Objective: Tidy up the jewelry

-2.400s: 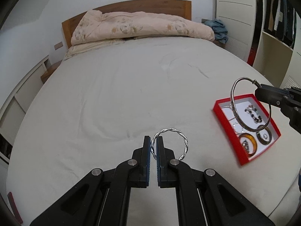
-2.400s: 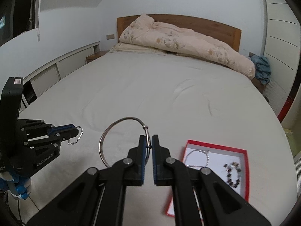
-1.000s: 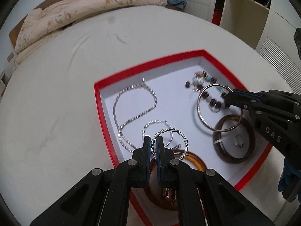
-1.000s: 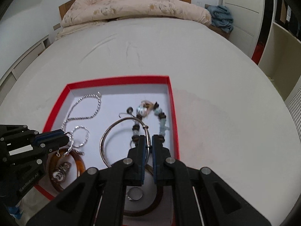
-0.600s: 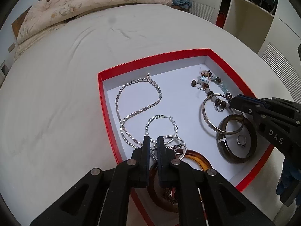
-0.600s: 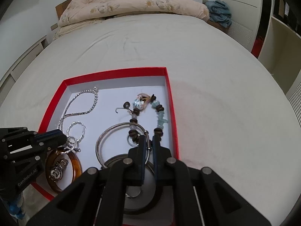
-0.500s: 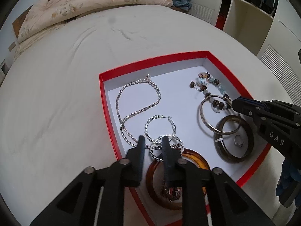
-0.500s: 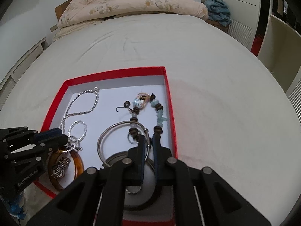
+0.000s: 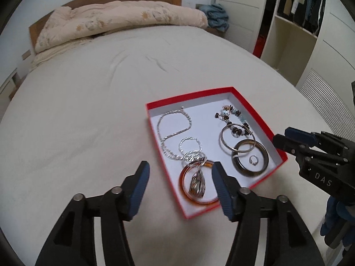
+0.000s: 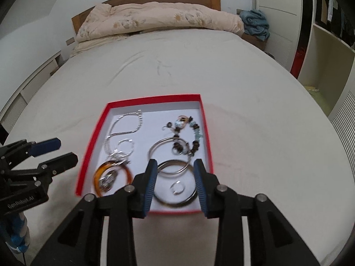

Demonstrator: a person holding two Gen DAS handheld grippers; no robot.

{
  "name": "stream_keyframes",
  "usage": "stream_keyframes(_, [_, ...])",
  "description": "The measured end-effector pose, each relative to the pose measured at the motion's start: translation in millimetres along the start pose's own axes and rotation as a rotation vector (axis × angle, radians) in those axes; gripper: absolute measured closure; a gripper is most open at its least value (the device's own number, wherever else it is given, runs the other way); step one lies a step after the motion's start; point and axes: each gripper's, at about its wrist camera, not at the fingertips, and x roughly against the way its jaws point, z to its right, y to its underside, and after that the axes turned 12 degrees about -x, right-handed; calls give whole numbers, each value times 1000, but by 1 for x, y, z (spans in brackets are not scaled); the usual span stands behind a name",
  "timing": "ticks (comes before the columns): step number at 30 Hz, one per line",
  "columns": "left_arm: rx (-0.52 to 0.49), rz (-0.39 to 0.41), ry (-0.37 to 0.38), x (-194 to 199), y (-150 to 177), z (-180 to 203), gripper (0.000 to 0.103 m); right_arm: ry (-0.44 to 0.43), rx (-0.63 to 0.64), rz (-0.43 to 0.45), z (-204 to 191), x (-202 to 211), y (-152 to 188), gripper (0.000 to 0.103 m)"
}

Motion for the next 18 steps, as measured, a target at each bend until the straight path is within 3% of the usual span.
stream_keyframes(2, [9, 8, -15, 17, 9, -4, 39, -3, 12, 2, -8, 13, 5, 67])
stream_keyframes(4, [23, 15, -33, 32, 19, -7, 35, -9, 18, 8, -15, 26, 10, 58])
stream_keyframes(8, [59, 29, -93, 66, 43, -19, 24, -31, 16, 25, -28, 51, 22, 56])
stream_keyframes(18, [144, 51, -199, 133, 97, -46, 18, -64, 25, 63, -67, 107, 55, 46])
